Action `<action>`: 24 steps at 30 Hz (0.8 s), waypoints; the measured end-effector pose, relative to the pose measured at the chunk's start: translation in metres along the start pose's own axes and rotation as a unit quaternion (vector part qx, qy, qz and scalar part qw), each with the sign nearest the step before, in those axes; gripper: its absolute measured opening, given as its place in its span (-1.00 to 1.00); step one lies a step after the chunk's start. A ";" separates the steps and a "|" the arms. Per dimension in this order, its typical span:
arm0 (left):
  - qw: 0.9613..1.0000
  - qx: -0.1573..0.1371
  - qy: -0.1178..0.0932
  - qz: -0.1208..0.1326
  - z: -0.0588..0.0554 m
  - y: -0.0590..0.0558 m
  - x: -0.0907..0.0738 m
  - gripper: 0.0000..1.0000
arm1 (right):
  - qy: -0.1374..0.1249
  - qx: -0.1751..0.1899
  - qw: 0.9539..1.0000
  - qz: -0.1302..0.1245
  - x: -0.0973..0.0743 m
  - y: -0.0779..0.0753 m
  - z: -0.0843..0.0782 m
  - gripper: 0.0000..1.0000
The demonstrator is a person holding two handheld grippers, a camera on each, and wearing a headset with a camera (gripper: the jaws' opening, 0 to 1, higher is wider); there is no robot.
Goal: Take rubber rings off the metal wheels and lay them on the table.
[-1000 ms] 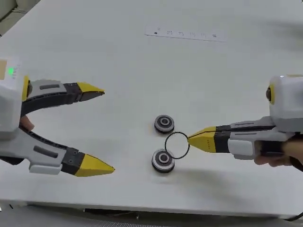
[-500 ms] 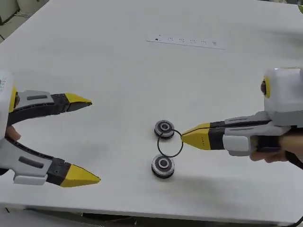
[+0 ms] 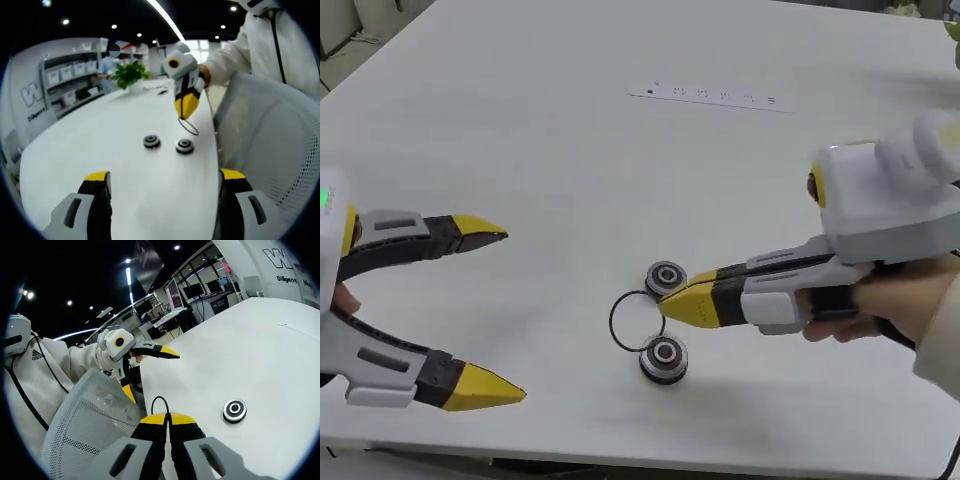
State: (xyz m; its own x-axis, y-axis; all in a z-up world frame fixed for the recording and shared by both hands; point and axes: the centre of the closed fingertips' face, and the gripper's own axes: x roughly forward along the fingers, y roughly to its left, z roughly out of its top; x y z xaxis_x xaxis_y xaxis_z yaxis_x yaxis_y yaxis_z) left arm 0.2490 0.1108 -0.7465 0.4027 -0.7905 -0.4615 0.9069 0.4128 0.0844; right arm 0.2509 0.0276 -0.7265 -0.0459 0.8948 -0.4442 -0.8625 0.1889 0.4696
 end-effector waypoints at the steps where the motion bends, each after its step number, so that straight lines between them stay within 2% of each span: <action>1: 1.000 -0.001 0.000 0.000 0.000 0.000 0.000 0.79 | 0.004 -0.001 1.000 0.001 0.003 0.001 0.000 -1.00; 13: 1.000 -0.003 0.003 0.001 -0.004 0.000 0.001 0.79 | 0.019 -0.012 1.000 0.013 0.030 0.003 0.002 -1.00; 24: 1.000 -0.001 0.010 -0.007 -0.008 -0.004 0.010 0.78 | 0.040 -0.021 0.999 0.001 0.053 -0.008 -0.009 -1.00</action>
State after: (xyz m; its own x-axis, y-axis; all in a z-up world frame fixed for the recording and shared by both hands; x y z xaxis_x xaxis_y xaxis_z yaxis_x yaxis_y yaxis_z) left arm 0.2488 0.1047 -0.7584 0.3883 -0.7866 -0.4801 0.9118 0.4034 0.0766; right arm 0.2512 0.0701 -0.7604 -0.0860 0.8599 -0.5031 -0.8827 0.1684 0.4387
